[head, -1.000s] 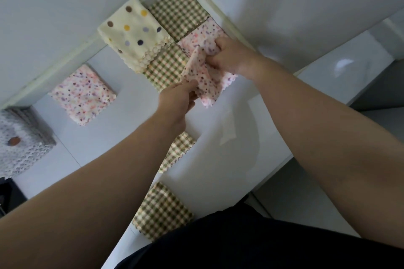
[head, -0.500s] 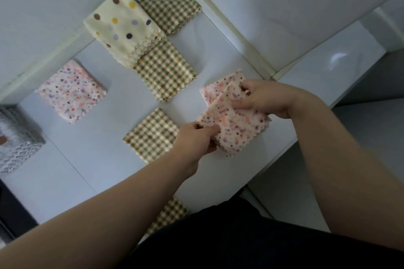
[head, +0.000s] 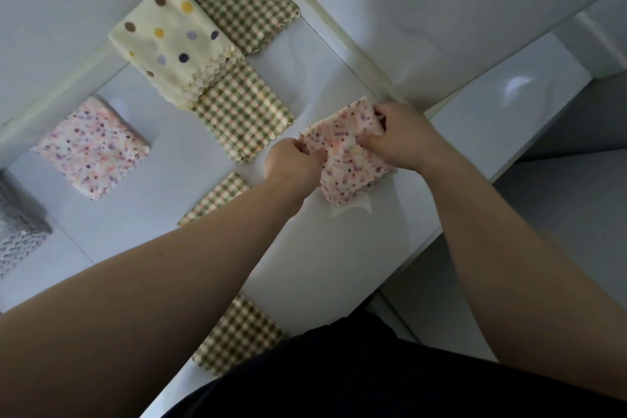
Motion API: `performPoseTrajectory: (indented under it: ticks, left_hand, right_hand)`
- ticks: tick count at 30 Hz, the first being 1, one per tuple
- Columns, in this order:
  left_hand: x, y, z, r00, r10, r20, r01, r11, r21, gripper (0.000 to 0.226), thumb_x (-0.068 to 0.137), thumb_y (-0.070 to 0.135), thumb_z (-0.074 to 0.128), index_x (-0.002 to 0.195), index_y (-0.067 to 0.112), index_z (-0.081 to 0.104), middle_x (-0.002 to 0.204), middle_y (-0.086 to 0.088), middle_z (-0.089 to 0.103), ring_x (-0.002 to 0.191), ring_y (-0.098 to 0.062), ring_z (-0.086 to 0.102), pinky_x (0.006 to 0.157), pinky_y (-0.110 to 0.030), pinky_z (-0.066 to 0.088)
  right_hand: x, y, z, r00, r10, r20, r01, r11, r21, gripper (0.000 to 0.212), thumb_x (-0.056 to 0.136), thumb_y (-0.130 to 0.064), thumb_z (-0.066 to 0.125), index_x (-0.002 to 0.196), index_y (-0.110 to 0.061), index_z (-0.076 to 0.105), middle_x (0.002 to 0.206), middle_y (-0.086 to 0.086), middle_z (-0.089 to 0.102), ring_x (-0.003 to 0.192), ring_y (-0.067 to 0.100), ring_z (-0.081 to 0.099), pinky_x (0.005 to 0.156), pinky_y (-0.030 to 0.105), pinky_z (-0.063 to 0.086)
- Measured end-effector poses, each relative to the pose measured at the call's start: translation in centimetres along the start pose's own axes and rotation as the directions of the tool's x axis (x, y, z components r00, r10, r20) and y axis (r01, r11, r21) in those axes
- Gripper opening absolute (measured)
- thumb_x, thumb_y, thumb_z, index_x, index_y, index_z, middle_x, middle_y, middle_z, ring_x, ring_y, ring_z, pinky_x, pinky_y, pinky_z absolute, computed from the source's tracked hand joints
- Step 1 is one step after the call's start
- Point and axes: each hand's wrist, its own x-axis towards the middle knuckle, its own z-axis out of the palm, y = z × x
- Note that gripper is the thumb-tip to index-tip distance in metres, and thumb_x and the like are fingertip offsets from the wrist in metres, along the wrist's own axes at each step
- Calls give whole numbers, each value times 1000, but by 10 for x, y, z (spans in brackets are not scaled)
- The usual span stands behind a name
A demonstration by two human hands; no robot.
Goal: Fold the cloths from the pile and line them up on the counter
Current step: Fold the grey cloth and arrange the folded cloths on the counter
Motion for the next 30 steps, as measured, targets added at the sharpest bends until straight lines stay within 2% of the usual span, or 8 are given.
performPoseTrajectory:
  ticks: [7, 10, 13, 16, 18, 22, 26, 30]
  left_hand:
    - [-4, 2, -1, 991, 125, 39, -130, 896, 424, 29, 91, 33, 62, 105, 10, 50, 92, -8, 66, 75, -20, 65, 54, -31, 50]
    - [-11, 4, -3, 990, 131, 45, -137, 876, 462, 48, 94, 31, 62, 128, 7, 38, 93, -2, 55, 72, -13, 56, 48, -24, 37]
    - [-21, 4, -11, 952, 300, 57, -265, 717, 645, 71, 88, 40, 68, 142, 12, 31, 131, -9, 47, 122, -28, 50, 91, -36, 49]
    - [-34, 10, -27, 821, 535, 201, -492, 483, 725, 94, 78, 39, 69, 154, 22, 17, 158, -2, 25, 147, -24, 19, 120, -43, 18]
    - [-41, 18, -41, 804, 502, 318, -576, 528, 623, 92, 76, 39, 69, 154, 26, 22, 156, 1, 33, 145, -22, 27, 119, -43, 24]
    - [-50, 19, -69, 836, 384, 392, -543, 682, 490, 59, 84, 60, 60, 131, 28, 43, 117, 6, 61, 102, -17, 60, 86, -43, 52]
    - [-61, 12, -86, 848, 449, 281, -530, 715, 456, 34, 95, 59, 48, 104, 26, 45, 88, 6, 58, 76, -14, 55, 64, -34, 46]
    - [-70, 7, -108, 829, 542, 137, -551, 750, 367, 23, 97, 40, 57, 102, 20, 48, 83, 7, 58, 71, -10, 52, 62, -31, 42]
  right_hand:
    - [4, -3, 11, 995, 100, 6, -100, 995, 1, 27, 86, -26, 67, 103, -5, 63, 96, 12, 66, 90, 30, 65, 67, 37, 51]
    - [0, -8, 4, 992, 119, 49, -122, 990, 66, 24, 82, -21, 69, 101, -10, 61, 95, 7, 63, 89, 26, 64, 78, 43, 57]
    - [-10, -15, -8, 988, 43, 147, -72, 978, 194, 36, 77, -12, 77, 107, -14, 58, 103, 8, 66, 94, 25, 66, 81, 46, 59]
    - [-22, -29, -22, 966, -84, 245, 18, 966, 260, 46, 73, -6, 82, 110, -19, 58, 101, 5, 71, 93, 26, 68, 79, 49, 60]
    - [-28, -38, -28, 946, -161, 282, 93, 966, 240, 47, 73, -6, 82, 113, -21, 61, 99, -1, 72, 92, 20, 70, 77, 42, 61]
    - [-32, -56, -26, 931, -276, 240, 221, 947, 231, 39, 75, -6, 79, 109, -22, 69, 94, -6, 74, 86, 12, 71, 71, 26, 60]
    - [-34, -69, -12, 892, -349, 287, 264, 918, 295, 36, 75, -9, 81, 106, -23, 70, 95, -6, 75, 86, 9, 72, 79, 32, 60]
    - [-34, -84, 5, 842, -395, 368, 360, 919, 162, 20, 85, -36, 76, 101, -26, 70, 92, -6, 73, 83, 11, 69, 79, 37, 55]
